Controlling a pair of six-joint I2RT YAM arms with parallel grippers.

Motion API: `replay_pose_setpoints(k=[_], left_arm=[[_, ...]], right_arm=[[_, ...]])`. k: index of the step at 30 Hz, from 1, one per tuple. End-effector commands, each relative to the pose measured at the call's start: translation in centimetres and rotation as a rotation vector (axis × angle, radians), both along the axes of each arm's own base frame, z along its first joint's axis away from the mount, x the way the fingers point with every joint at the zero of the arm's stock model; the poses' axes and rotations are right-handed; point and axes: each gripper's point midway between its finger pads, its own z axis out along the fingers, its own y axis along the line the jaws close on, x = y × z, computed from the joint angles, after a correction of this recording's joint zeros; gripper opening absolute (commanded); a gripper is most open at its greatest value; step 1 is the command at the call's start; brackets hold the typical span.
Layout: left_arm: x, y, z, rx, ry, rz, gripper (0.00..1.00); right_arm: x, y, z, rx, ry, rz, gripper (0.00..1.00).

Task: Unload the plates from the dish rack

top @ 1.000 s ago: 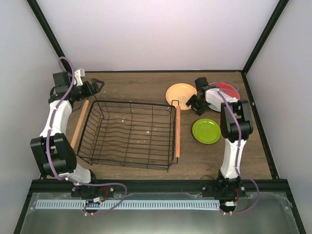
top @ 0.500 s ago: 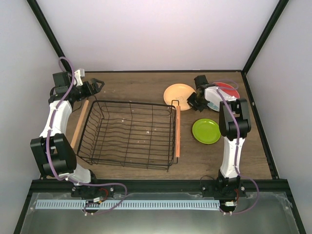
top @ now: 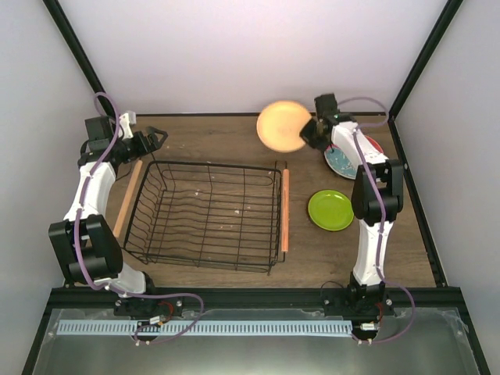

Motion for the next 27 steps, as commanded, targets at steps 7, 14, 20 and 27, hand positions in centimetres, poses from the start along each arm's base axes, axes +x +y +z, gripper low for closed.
replay_pose_setpoints(k=[7, 14, 20, 27], left_arm=[[-0.4, -0.3, 2.1, 0.003, -0.058, -0.016, 1.00], [-0.8, -0.3, 2.7, 0.017, -0.069, -0.017, 1.00], [-0.5, -0.5, 2.5, 0.002, -0.059, -0.017, 1.00], [-0.2, -0.4, 3.0, 0.008, -0.065, -0.021, 1.00]], right_arm=[[5.4, -5.9, 16.8, -0.132, -0.381, -0.103, 0.01], [-0.3, -17.2, 13.8, -0.094, -0.302, -0.280, 0.01], [-4.9, -21.2, 10.3, -0.086, -0.235, -0.314, 0.01], [-7.5, -21.9, 5.0, -0.040, -0.166, -0.320, 0.01]])
